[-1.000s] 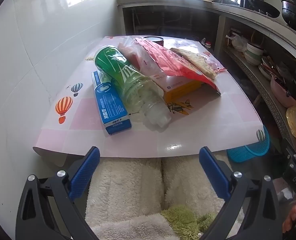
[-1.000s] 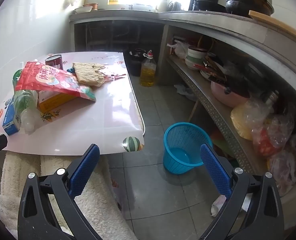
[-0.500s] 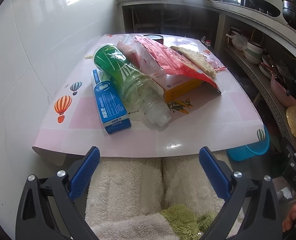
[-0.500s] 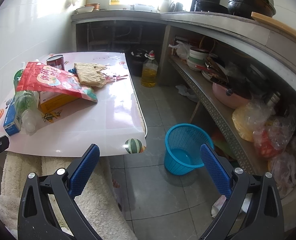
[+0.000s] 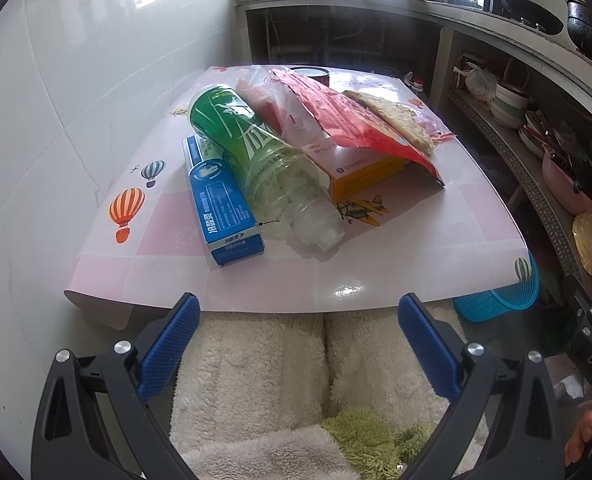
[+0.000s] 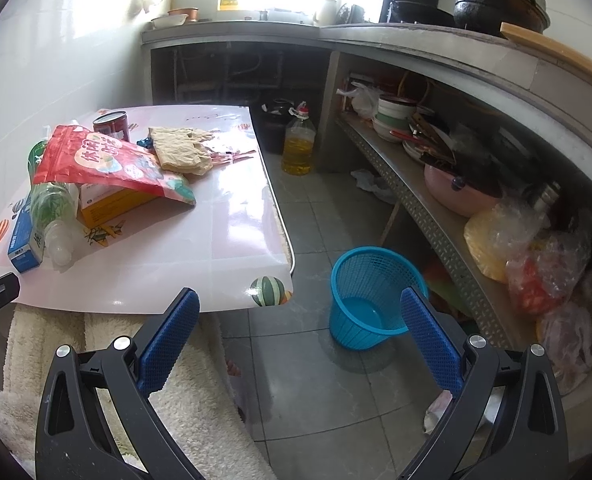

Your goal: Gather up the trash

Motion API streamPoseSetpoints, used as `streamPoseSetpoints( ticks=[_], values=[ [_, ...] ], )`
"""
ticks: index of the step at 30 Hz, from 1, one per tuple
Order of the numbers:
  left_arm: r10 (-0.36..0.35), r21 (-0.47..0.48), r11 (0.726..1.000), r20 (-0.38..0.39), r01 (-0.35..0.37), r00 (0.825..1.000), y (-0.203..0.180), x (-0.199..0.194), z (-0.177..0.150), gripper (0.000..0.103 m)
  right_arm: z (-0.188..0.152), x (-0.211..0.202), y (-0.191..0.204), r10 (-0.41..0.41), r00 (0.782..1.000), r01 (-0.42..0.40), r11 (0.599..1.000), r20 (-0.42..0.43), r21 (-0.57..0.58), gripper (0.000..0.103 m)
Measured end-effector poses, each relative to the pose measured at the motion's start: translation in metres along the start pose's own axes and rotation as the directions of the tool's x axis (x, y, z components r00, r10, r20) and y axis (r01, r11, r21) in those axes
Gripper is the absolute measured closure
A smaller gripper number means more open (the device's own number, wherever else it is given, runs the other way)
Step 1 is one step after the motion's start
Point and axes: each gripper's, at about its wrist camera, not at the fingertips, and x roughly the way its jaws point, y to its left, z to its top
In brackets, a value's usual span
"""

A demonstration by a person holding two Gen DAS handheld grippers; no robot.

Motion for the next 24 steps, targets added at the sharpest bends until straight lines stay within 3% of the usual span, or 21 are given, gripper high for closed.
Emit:
streamPoseSetpoints(
  ticks=[24],
  values=[
    [-0.001,-0.002,1.000,-0.008,0.001,1.000,0.0011,0.0026,-0.0019,0.006,-0.0005,-0.0012,-0.0005,0.003,1.000,-0.003,1.000,-0.002,0.004,0.008]
  ],
)
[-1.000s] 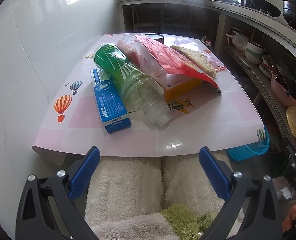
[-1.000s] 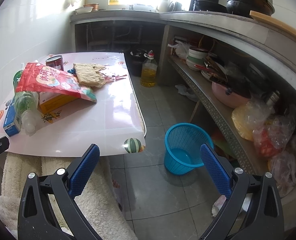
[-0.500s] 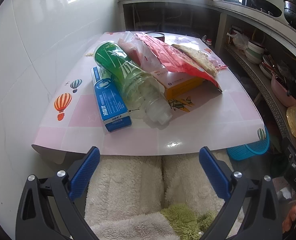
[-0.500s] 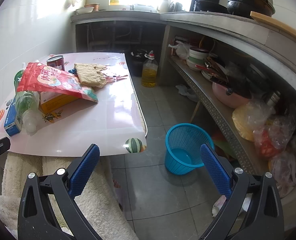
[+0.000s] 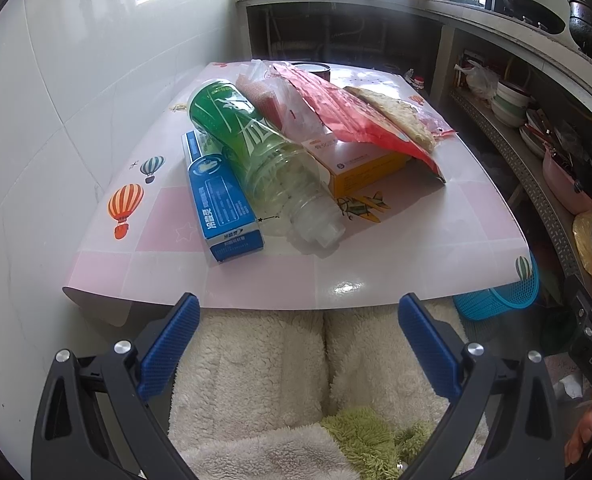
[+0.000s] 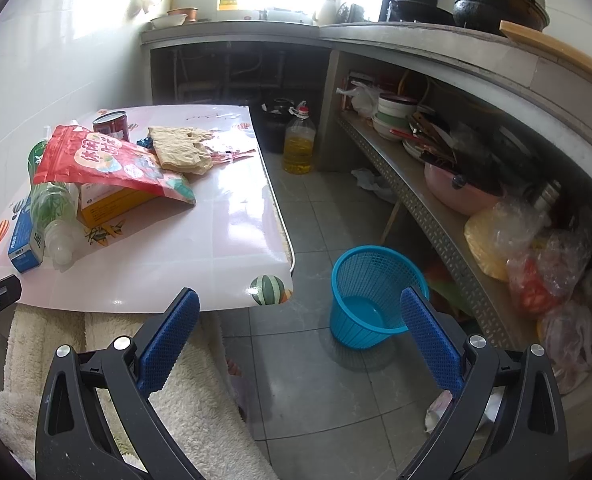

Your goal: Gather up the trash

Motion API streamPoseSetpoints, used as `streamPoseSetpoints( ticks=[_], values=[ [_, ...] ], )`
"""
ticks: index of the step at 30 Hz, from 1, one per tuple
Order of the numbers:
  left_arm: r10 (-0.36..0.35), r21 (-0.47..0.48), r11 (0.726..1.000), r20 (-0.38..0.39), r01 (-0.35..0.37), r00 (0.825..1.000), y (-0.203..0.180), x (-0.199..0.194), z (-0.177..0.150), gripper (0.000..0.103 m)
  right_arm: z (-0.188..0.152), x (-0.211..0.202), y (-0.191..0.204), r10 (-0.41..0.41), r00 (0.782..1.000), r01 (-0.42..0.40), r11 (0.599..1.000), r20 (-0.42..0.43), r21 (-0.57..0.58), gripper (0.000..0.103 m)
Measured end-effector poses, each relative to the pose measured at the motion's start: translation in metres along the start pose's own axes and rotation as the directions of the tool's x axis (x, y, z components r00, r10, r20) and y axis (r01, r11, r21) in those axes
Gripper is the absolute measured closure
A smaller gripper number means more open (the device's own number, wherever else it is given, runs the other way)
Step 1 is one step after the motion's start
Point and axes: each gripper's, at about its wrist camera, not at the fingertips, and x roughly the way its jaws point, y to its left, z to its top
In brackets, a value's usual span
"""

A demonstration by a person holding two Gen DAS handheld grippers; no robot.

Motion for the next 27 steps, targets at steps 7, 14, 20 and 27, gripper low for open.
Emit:
streamPoseSetpoints(
  ticks=[7,14,20,27],
  values=[
    [0.000,-0.001,1.000,-0.003,0.000,1.000,0.000,0.001,0.000,0.006,0.000,0.000,0.000,0.001,1.000,-0.001,1.000,0.002,0.002,0.008],
    [0.002,-0.004,1.000,-0.007,-0.002,1.000,0.000,0.001,-0.001,0.006,0.000,0.001,0.001,0.002,1.000,-0.002,1.000,0.001,0.005,0.008],
    [0.002,-0.010,1.000,-0.019,-0.002,1.000,0.003,0.005,0.006,0.006,0.008,0.004,0.005,0.005,1.000,-0.005,1.000,0.001,0.002,0.008],
    [0.003,-0.050,0.999,-0.008,-0.003,1.000,0.017,0.010,0.031,0.006,0.032,0.011,0.013,0.020,1.000,-0.020,1.000,0.018,-0.001,0.008]
  ],
)
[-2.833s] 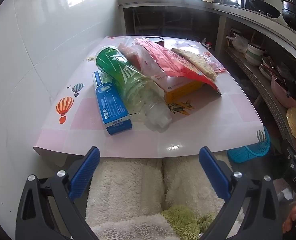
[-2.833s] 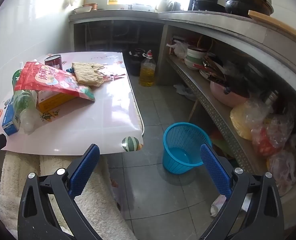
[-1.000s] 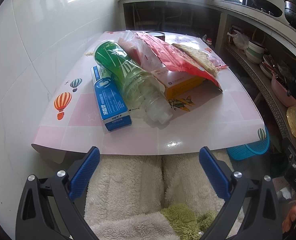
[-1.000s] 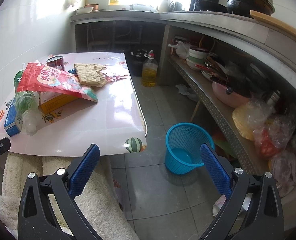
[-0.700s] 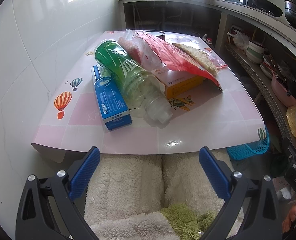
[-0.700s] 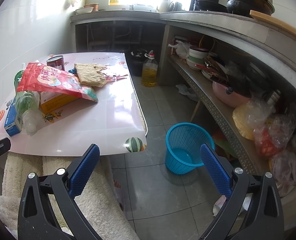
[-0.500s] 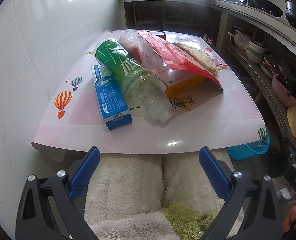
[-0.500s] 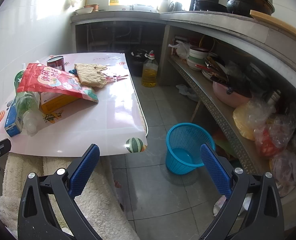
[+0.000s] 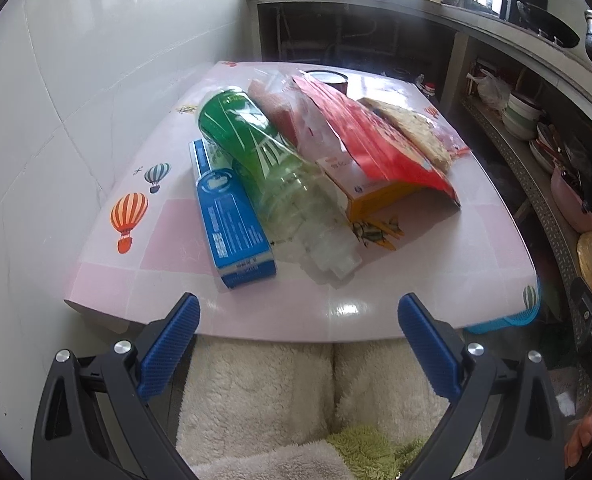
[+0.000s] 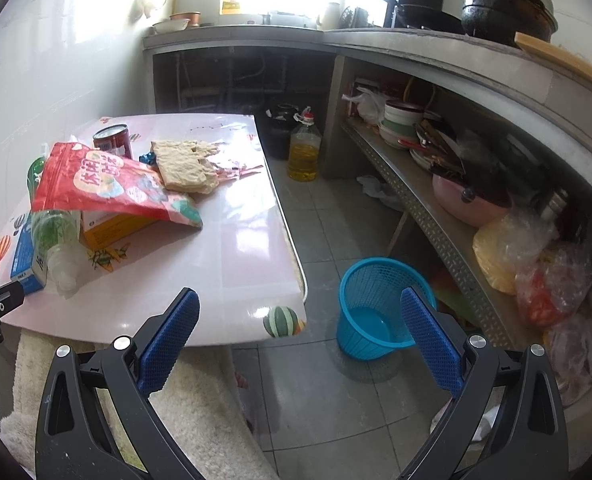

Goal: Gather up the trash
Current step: 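Reach the right tool to the beige paper towel and close on it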

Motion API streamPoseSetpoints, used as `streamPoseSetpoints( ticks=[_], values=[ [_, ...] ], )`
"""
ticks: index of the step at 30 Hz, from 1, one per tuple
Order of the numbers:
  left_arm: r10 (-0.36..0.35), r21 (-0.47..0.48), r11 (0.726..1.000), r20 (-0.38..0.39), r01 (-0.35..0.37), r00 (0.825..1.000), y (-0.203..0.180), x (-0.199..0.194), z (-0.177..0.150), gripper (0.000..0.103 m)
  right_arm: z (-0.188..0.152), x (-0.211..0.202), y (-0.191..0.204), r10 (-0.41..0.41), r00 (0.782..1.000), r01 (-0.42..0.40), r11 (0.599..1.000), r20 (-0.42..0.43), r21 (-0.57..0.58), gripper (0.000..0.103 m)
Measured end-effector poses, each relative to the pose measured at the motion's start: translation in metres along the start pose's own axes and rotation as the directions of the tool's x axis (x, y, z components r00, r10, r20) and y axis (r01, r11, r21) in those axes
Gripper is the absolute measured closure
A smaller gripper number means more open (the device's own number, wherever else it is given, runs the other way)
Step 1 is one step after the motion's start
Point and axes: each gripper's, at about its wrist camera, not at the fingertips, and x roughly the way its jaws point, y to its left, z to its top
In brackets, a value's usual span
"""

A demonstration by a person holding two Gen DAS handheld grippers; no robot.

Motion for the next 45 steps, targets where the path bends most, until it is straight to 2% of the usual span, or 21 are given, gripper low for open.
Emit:
streamPoseSetpoints(
  ticks=[12,14,18,23,25,28,30,34,37,39,42,44,45],
  values=[
    [0.009,-0.046,0.999,0.119,-0.004,0.993,0.036,0.000,0.055,0.006,0.060,0.020,0.018,0.063,0.995,-0.062,0.998,0.082,-0.012,0.008],
    [0.002,-0.046,0.999,0.132,0.004,0.991,0.040,0.001,0.064,0.006,0.071,0.026,0.022,0.095,0.990,-0.094,0.995,0.107,-0.020,0.008],
    [-0.040,-0.041,0.998,0.156,0.047,0.987,0.048,0.006,0.082,0.006,0.100,0.046,0.029,0.239,0.965,-0.237,0.971,0.107,-0.032,0.008],
    [-0.126,0.026,0.992,0.240,0.123,0.963,0.049,0.001,0.112,0.006,0.133,0.086,0.028,0.368,0.930,-0.367,0.928,0.006,0.065,0.008],
    [-0.193,0.046,0.981,0.263,0.187,0.945,0.049,0.001,0.123,0.006,0.142,0.103,0.036,0.438,0.898,-0.436,0.899,-0.049,0.049,0.008],
    [-0.269,0.051,0.963,0.290,0.266,0.919,0.051,0.005,0.137,0.006,0.151,0.118,0.048,0.500,0.861,-0.498,0.866,-0.094,0.042,0.008],
    [-0.307,0.058,0.951,0.296,0.304,0.904,0.048,0.008,0.144,0.006,0.159,0.132,0.059,0.518,0.846,-0.517,0.855,-0.127,0.045,0.008],
    [-0.335,0.061,0.942,0.280,0.331,0.900,0.043,0.018,0.149,0.006,0.180,0.165,0.087,0.531,0.827,-0.543,0.840,-0.185,-0.016,0.016],
    [-0.364,0.062,0.931,0.252,0.361,0.897,0.040,0.025,0.151,0.006,0.193,0.196,0.112,0.539,0.805,-0.567,0.822,-0.247,-0.058,0.017],
    [-0.369,0.069,0.929,0.244,0.364,0.897,0.039,0.027,0.152,0.006,0.196,0.219,0.127,0.514,0.801,-0.560,0.825,-0.308,-0.079,0.019],
    [-0.371,0.075,0.928,0.242,0.364,0.897,0.039,0.027,0.152,0.006,0.190,0.244,0.139,0.484,0.780,-0.555,0.828,-0.397,-0.082,0.031],
    [-0.373,0.077,0.928,0.240,0.365,0.896,0.040,0.027,0.154,0.006,0.185,0.253,0.140,0.480,0.760,-0.556,0.829,-0.439,-0.056,0.052],
    [-0.372,0.079,0.928,0.240,0.364,0.897,0.040,0.028,0.155,0.006,0.184,0.254,0.138,0.483,0.754,-0.558,0.829,-0.445,-0.045,0.058]
  ],
)
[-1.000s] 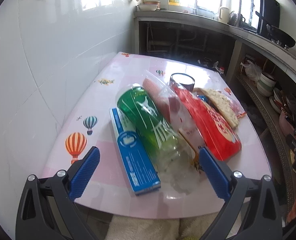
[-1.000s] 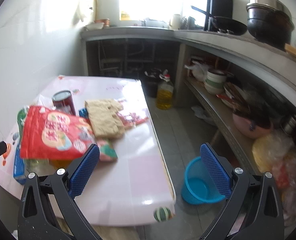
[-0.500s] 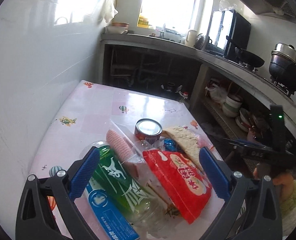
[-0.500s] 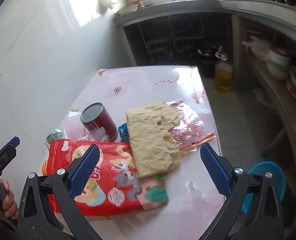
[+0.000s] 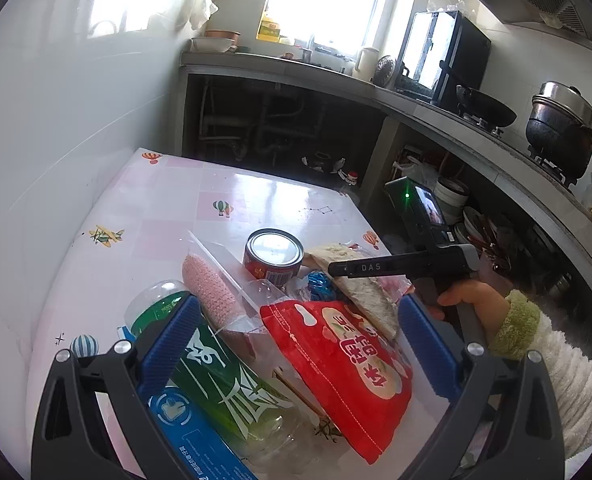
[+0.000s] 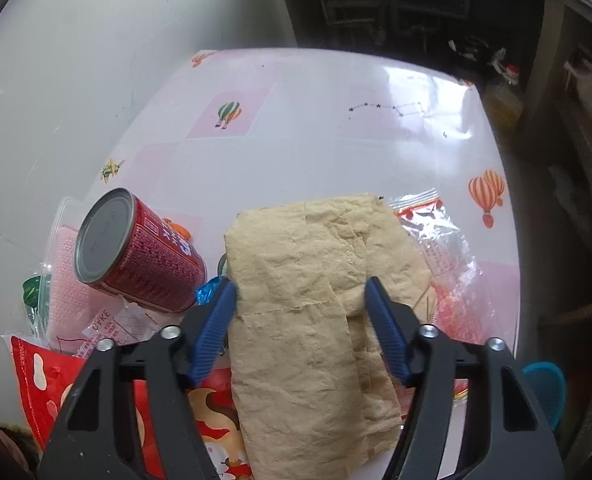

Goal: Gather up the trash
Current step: 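Reach the right tool to the beige paper towel and close on it, then lift the paper towel with the right tool while the left tool grasps the clear plastic bag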

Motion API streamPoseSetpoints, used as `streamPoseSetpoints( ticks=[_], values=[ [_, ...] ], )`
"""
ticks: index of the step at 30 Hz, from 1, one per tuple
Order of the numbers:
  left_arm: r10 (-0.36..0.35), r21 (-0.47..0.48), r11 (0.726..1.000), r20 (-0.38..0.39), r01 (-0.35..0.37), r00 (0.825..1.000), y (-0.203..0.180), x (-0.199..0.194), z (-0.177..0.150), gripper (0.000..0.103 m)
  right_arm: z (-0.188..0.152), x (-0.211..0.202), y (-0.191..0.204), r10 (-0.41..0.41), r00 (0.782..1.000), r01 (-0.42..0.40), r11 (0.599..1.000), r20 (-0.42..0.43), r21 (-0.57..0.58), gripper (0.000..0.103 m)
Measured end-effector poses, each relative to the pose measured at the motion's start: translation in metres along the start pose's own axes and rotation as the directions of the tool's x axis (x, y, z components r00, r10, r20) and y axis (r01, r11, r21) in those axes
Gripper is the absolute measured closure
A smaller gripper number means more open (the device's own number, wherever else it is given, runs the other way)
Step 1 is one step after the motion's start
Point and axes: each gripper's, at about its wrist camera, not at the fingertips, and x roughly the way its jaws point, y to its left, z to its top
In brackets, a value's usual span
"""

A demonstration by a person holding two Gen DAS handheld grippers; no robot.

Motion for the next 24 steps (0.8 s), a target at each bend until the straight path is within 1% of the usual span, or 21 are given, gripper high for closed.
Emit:
streamPoseSetpoints(
  ticks=[1,2,3,4,6,9,11,12,13,14,15,16,18,20,21,23,24],
  values=[
    [0.002,0.003,1.000,-0.001,-0.002,1.000,0.000,0.002,0.001,0.006,-0.002,-0.001,-0.002,0.009,1.000,-0.009,1.000,0.002,0.013,0.071],
    [-0.001,0.005,1.000,-0.002,0.001,1.000,0.001,0.002,0.001,0.006,-0.003,-0.005,-0.004,0.027,1.000,-0.027,0.999,0.005,0.026,0.087],
    [-0.004,0.008,1.000,-0.005,0.004,1.000,0.001,0.003,0.002,0.006,-0.003,-0.008,-0.007,0.052,0.999,-0.053,0.998,0.009,0.043,0.094],
    [-0.005,0.011,1.000,-0.006,0.005,1.000,0.000,0.003,0.004,0.006,-0.004,-0.013,-0.010,0.076,0.997,-0.077,0.995,0.024,0.062,0.099],
    [-0.007,0.023,1.000,-0.003,0.007,1.000,-0.002,0.003,0.006,0.006,-0.004,-0.025,-0.013,0.108,0.992,-0.114,0.990,0.067,0.081,0.101],
    [-0.011,0.045,0.999,0.011,0.010,1.000,-0.008,0.003,0.011,0.006,-0.009,-0.055,-0.018,0.169,0.972,-0.190,0.975,0.165,0.119,0.102],
    [-0.019,0.055,0.998,0.018,0.018,1.000,-0.013,0.001,0.013,0.007,-0.018,-0.081,-0.025,0.198,0.946,-0.241,0.959,0.257,0.148,0.102],
    [-0.025,0.062,0.998,0.021,0.024,0.999,-0.016,0.000,0.014,0.008,-0.024,-0.094,-0.028,0.205,0.929,-0.262,0.953,0.309,0.155,0.102],
    [-0.031,0.069,0.997,0.022,0.029,0.999,-0.019,0.000,0.015,0.010,-0.033,-0.108,-0.031,0.198,0.913,-0.269,0.949,0.356,0.162,0.102],
    [-0.036,0.075,0.997,0.019,0.035,0.999,-0.022,0.001,0.016,0.011,-0.044,-0.120,-0.032,0.182,0.902,-0.265,0.949,0.390,0.169,0.102],
    [-0.043,0.083,0.996,0.013,0.042,0.999,-0.026,0.002,0.017,0.012,-0.058,-0.131,-0.036,0.164,0.894,-0.257,0.950,0.418,0.176,0.102],
    [-0.049,0.090,0.995,0.003,0.049,0.999,-0.029,0.003,0.019,0.015,-0.071,-0.140,-0.039,0.141,0.889,-0.243,0.951,0.435,0.189,0.102],
    [-0.061,0.112,0.992,-0.022,0.063,0.998,-0.037,0.009,0.025,0.019,-0.101,-0.146,-0.045,0.093,0.889,-0.207,0.955,0.447,0.212,0.102],
    [-0.078,0.129,0.988,-0.043,0.083,0.996,-0.047,0.015,0.034,0.025,-0.127,-0.142,-0.050,0.055,0.903,-0.173,0.955,0.427,0.242,0.102],
    [-0.087,0.142,0.985,-0.060,0.095,0.994,-0.054,0.020,0.039,0.026,-0.140,-0.138,-0.055,0.045,0.912,-0.165,0.950,0.407,0.264,0.102],
    [-0.100,0.178,0.977,-0.120,0.121,0.988,-0.068,0.036,0.051,0.030,-0.161,-0.129,-0.058,0.007,0.924,-0.132,0.943,0.381,0.305,0.102],
    [-0.106,0.191,0.972,-0.164,0.137,0.981,-0.075,0.048,0.057,0.030,-0.170,-0.127,-0.060,-0.004,0.929,-0.123,0.940,0.370,0.319,0.102]
  ],
)
